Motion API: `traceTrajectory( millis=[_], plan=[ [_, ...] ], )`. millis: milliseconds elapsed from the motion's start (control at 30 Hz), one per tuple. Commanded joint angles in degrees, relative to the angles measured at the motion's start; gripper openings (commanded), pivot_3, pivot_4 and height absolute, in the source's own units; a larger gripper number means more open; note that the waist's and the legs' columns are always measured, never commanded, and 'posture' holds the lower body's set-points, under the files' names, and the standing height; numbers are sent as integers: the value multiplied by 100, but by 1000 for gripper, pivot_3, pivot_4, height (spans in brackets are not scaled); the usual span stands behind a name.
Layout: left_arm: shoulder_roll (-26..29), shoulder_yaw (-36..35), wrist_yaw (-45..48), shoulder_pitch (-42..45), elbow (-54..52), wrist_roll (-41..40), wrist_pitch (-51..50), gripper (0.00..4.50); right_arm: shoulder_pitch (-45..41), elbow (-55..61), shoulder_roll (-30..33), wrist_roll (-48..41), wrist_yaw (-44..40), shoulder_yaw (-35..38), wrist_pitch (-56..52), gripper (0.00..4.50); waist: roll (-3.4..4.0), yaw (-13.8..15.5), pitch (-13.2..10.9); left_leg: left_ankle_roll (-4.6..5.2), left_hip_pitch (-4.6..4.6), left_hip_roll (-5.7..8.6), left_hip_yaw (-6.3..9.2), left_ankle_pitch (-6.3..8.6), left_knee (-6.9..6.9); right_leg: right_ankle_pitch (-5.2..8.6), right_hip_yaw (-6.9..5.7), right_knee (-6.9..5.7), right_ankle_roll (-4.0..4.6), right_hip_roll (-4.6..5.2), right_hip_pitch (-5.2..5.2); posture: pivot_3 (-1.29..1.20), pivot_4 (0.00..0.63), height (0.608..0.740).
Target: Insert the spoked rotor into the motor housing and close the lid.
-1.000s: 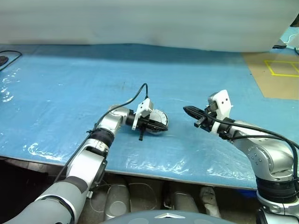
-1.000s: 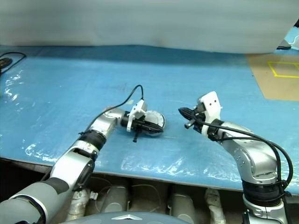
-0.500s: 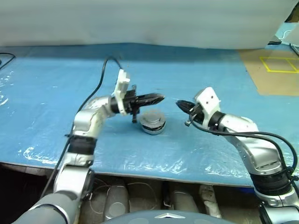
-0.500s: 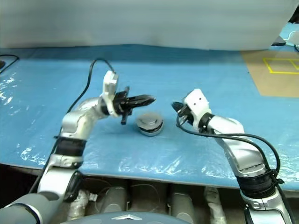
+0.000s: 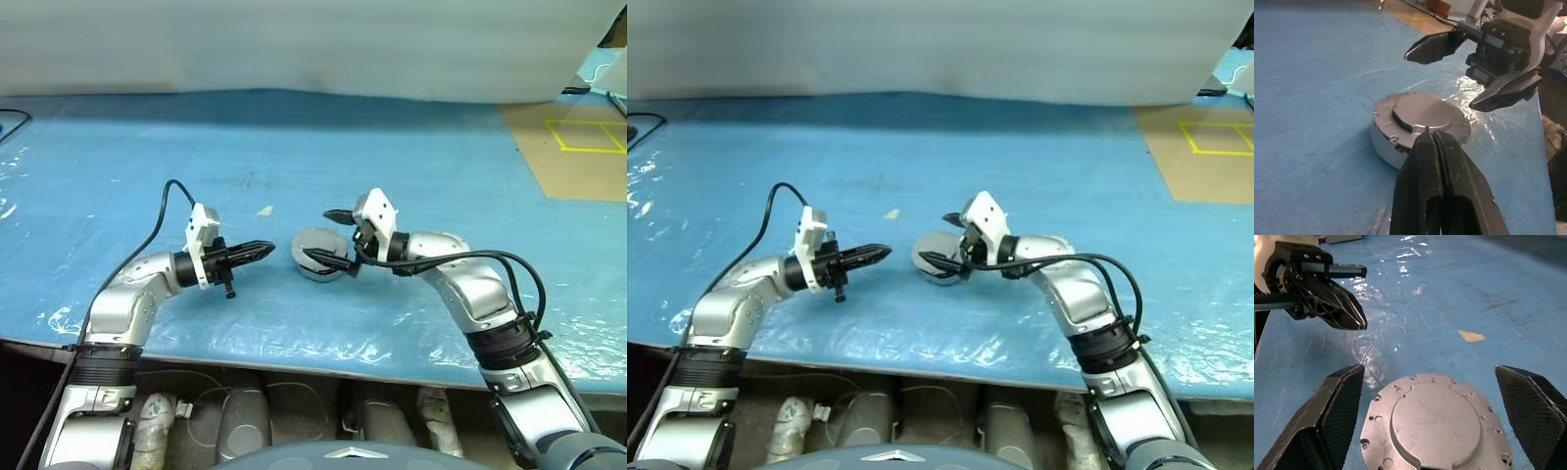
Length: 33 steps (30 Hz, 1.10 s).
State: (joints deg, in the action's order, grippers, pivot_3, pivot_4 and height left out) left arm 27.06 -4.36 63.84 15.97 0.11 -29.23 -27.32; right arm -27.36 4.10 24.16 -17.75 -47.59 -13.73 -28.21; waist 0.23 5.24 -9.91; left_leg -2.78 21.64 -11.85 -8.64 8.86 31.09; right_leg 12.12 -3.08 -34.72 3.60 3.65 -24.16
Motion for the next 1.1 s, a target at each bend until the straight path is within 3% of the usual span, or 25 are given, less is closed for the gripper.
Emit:
traceTrajectory(
  millis=[33, 167, 600, 1100],
  plan=[
    [26, -107, -157, -129, -380, -193, -18, 0, -210, -398, -104, 85, -85, 7, 145, 4480, 0, -3, 0, 0, 0, 0, 0, 0, 0, 0, 0, -1, 0, 0, 0, 0, 150, 740],
    [44, -36, -222, -252, -416, -143, 118, 0, -256, -909, -158, 501, -79, -151, 601, 4480, 0, -4, 0, -1, -2, -4, 0, 0, 6, -1, 0, -5, 2, -5, 0, 0, 150, 740],
    [-5, -7, -451, -172, -409, -291, 52, 0, -96, -1008, -179, 1095, -241, -446, 1197, 4480, -1, -18, 1, 0, -8, -6, -1, 0, 8, -1, 3, -7, 3, -9, 3, 0, 150, 740],
    [-38, 128, -441, -32, -303, -273, 58, 0, -56, -1114, -179, 1284, -258, -416, 1511, 4480, -2, -109, 1, 0, -10, -5, 0, 0, 13, -3, 4, -11, 5, -9, 8, 0, 150, 740]
  ],
)
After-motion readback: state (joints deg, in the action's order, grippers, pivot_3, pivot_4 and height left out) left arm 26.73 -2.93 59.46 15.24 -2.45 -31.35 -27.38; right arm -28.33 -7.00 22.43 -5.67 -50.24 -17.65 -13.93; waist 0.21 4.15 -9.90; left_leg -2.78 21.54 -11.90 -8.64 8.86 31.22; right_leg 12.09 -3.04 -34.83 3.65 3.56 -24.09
